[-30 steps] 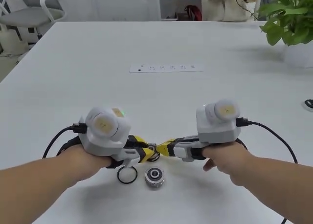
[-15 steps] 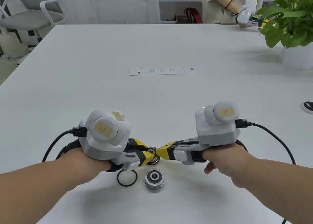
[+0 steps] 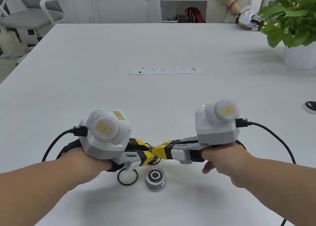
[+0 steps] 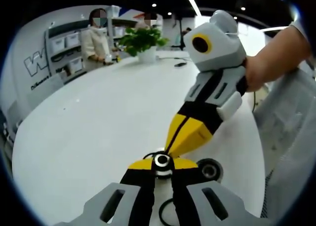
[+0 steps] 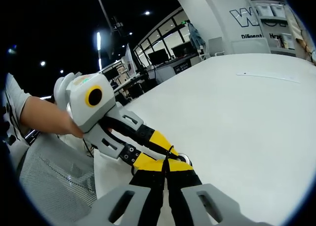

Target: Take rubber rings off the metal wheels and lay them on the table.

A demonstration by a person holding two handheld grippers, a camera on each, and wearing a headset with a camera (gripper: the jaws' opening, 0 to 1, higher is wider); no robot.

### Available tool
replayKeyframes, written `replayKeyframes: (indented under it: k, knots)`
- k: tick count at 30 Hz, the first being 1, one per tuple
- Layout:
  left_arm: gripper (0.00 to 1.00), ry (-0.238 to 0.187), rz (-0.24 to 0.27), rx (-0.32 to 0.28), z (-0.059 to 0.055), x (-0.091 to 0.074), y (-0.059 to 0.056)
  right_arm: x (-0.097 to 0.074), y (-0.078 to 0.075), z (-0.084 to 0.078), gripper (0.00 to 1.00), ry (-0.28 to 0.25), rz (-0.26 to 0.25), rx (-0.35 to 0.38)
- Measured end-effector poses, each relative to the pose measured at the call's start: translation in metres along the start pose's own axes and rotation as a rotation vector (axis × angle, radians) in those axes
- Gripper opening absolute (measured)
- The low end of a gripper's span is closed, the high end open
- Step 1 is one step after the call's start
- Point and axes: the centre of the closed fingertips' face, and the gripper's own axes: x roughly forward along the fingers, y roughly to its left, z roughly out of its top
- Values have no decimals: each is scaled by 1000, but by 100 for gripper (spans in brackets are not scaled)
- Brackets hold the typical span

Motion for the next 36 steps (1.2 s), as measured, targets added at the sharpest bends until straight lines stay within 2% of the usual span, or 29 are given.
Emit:
replayKeyframes:
  k: [9,21,32,36]
  knots:
    - [12,-3,11,-12,1,0,0,-6,-11,-4,0,-6,-41,-3]
    - [13,-19,24,-42,1,0,0,-5,-12,-4,0,-10,-43,-3]
    - [15,-19,16,-28,1,-1,1,-4,-13,-2,0,-16,-39,1]
    - [18,-31,-8,-7,2,-4,-3,-4,-11,-2,0,-16,-34,2]
